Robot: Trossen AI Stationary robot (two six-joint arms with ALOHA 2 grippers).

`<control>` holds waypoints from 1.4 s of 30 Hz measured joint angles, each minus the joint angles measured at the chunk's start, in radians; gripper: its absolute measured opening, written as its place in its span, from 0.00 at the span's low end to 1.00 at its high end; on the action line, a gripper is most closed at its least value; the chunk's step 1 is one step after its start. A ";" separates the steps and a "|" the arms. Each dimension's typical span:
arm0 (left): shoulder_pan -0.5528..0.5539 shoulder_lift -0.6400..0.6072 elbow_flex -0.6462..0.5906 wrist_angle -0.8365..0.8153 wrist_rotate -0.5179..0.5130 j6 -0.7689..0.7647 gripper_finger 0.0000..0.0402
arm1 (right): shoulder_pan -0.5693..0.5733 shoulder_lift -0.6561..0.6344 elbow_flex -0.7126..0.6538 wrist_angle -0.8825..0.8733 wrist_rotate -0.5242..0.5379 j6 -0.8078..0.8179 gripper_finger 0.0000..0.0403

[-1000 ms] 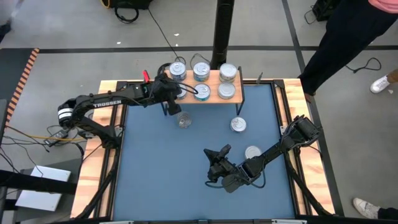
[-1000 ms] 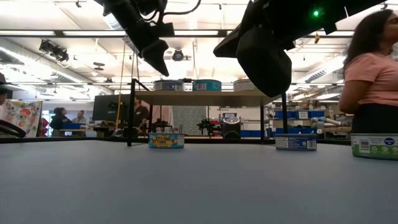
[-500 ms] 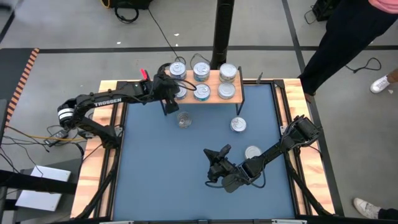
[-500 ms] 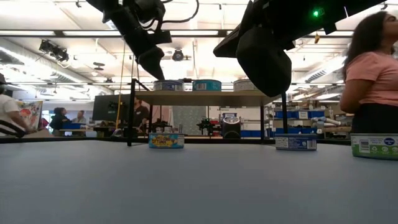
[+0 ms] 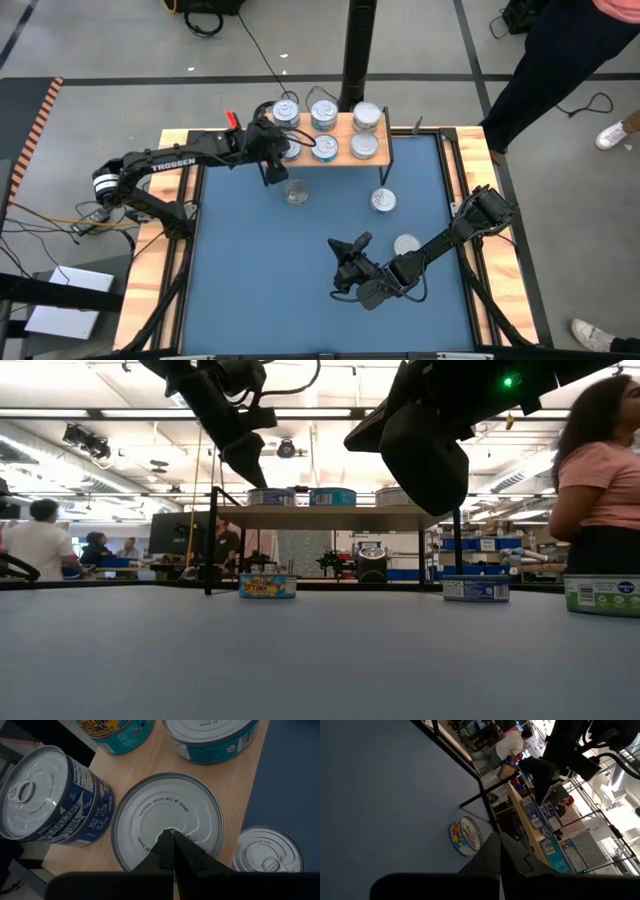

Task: Stack canned seafood by type on shelf
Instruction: Put the blue tuna can on the shelf aligned with the other blue tuna can, then stack the green tuna can on top of the green tuna can on the shelf

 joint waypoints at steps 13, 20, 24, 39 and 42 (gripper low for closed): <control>-0.072 -0.067 0.000 0.092 -0.060 0.028 0.00 | -0.022 0.000 0.000 0.030 -0.065 0.060 0.00; -0.158 -0.076 0.000 0.257 -0.002 0.032 0.00 | -0.117 0.001 -0.047 0.030 -0.440 0.277 0.00; -0.188 -0.076 -0.021 0.382 0.032 0.034 0.00 | -0.141 -0.008 -0.076 0.035 -0.510 0.324 0.00; -0.341 -0.113 -0.371 0.885 0.048 0.056 0.00 | -0.145 -0.237 -0.399 0.256 -0.714 0.569 0.00; -0.384 -0.120 -0.436 1.005 0.070 0.047 0.00 | -0.107 -0.296 -0.416 0.121 -0.718 0.657 0.00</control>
